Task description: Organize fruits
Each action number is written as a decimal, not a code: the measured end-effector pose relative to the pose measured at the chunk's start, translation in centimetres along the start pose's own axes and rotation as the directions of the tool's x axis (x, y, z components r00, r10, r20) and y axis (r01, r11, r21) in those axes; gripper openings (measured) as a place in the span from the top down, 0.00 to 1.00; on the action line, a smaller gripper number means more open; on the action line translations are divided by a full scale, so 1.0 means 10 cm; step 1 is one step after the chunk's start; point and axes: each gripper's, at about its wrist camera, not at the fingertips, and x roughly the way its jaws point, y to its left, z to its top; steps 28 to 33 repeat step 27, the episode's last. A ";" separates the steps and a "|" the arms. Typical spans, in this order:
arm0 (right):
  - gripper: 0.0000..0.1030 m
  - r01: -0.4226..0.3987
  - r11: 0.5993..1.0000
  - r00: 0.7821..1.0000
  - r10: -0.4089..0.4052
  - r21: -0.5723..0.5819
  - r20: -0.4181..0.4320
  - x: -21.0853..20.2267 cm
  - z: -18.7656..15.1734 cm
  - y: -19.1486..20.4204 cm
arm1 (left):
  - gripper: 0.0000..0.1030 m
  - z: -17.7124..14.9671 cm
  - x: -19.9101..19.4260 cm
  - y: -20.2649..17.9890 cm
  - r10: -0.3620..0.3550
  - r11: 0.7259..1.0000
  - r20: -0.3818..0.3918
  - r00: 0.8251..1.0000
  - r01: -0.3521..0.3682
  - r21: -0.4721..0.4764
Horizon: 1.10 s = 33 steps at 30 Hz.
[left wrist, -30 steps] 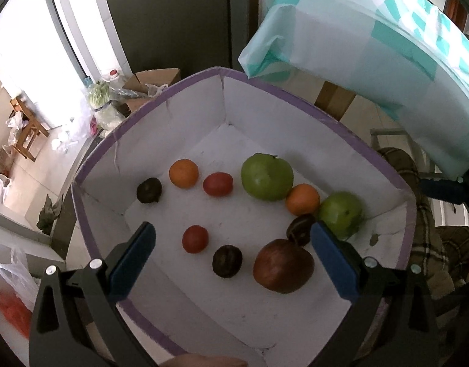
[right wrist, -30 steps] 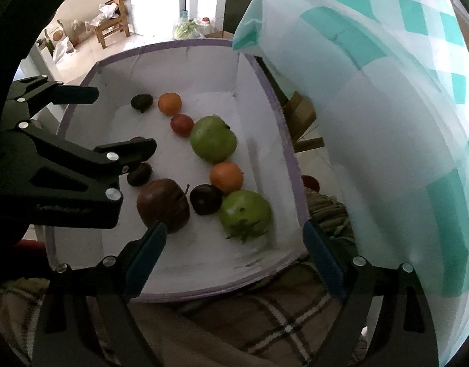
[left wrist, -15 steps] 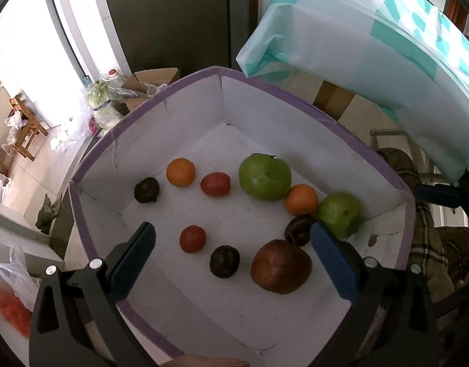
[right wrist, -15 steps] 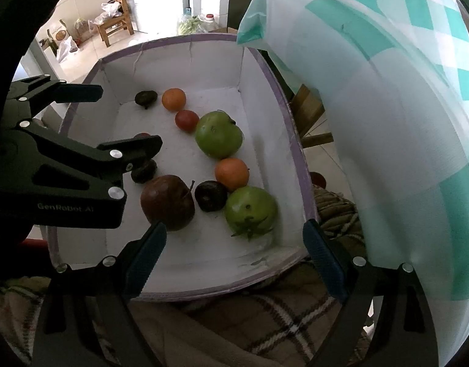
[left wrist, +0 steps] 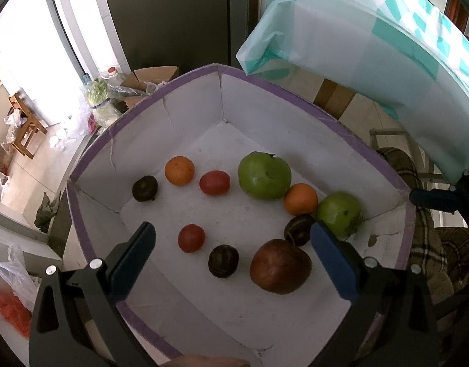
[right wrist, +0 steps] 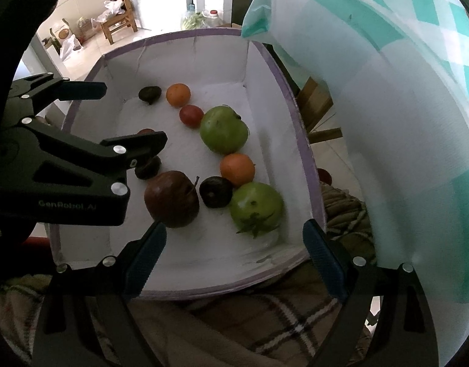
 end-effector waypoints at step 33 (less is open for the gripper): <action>0.15 -0.022 1.000 1.000 0.022 -0.018 0.002 0.01 -0.02 0.05 | 0.01 0.01 -0.01 0.12 0.056 0.998 0.007 0.998 -0.056 -0.030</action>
